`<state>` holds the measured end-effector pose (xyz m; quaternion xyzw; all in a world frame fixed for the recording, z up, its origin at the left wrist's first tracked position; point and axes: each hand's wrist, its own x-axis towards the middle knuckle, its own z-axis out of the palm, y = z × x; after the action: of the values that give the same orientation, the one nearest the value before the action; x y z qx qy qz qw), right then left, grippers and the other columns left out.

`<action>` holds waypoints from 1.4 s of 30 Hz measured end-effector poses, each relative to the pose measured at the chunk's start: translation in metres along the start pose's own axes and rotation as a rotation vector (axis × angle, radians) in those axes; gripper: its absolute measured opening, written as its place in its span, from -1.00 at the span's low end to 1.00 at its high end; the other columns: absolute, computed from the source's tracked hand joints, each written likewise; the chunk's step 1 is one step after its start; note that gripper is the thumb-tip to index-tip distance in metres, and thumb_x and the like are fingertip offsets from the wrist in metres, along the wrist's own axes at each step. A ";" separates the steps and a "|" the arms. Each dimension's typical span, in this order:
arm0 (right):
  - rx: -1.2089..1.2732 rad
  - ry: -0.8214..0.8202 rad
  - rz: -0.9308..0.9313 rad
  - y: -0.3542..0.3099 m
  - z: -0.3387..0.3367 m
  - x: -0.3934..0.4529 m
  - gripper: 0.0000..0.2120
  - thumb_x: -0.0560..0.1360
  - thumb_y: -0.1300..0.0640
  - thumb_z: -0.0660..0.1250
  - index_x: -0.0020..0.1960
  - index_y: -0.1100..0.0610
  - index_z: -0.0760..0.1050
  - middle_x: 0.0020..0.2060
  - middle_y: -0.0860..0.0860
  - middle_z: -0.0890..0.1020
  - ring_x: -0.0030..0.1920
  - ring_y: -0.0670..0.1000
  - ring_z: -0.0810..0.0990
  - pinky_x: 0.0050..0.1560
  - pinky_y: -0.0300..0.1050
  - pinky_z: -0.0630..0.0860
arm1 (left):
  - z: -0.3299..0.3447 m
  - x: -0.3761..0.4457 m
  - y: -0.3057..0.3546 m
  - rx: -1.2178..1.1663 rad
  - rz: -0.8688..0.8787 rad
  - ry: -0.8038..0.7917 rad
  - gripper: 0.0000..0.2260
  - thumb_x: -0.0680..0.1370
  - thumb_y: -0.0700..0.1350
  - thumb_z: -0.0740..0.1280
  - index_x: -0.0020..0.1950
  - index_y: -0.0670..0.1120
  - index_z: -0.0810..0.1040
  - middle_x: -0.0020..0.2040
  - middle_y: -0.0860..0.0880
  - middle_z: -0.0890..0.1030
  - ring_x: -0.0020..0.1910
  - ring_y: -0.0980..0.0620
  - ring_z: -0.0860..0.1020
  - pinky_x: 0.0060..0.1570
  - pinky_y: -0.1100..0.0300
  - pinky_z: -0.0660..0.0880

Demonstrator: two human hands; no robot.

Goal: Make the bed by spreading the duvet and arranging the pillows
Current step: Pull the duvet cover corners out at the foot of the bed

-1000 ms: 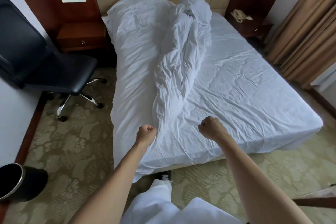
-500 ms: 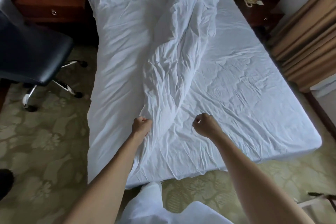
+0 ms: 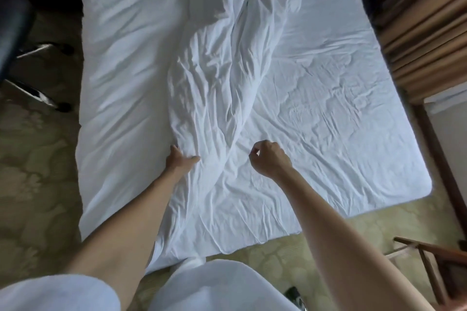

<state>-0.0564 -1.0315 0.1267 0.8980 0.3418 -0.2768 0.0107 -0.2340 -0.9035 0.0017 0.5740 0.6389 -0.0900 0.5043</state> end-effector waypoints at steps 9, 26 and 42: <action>0.063 -0.029 0.041 0.023 0.005 -0.003 -0.76 0.56 0.05 0.16 0.09 0.09 0.56 0.02 0.09 0.63 0.09 0.15 0.57 -0.14 -0.11 0.37 | 0.020 -0.049 0.031 0.174 0.297 -0.022 -0.77 0.49 -0.06 0.30 -0.05 -0.24 0.48 -0.01 -0.26 0.61 0.03 -0.27 0.57 -0.09 0.13 0.42; 0.742 -0.208 0.116 0.041 -0.014 -0.042 -0.75 0.41 0.14 0.20 -0.03 0.29 0.48 -0.20 0.16 0.61 -0.30 0.16 0.67 -0.22 0.01 0.67 | 0.067 -0.225 0.041 0.358 0.538 0.155 -0.82 0.34 -0.14 0.20 -0.16 -0.09 0.57 -0.28 -0.08 0.62 -0.27 -0.13 0.56 -0.29 0.21 0.34; 1.066 -0.333 0.081 0.150 -0.005 -0.086 -0.82 0.48 0.27 0.16 0.04 0.29 0.43 0.00 0.24 0.58 -0.22 0.15 0.64 -0.16 0.10 0.67 | 0.166 -0.286 0.031 0.221 0.434 0.269 -0.59 0.46 -0.32 0.10 0.19 -0.11 0.59 0.03 -0.15 0.67 -0.01 -0.22 0.61 -0.03 0.04 0.56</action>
<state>-0.0140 -1.1976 0.1486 0.7359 0.1134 -0.5487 -0.3802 -0.1666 -1.1922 0.1514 0.7559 0.5483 0.0280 0.3567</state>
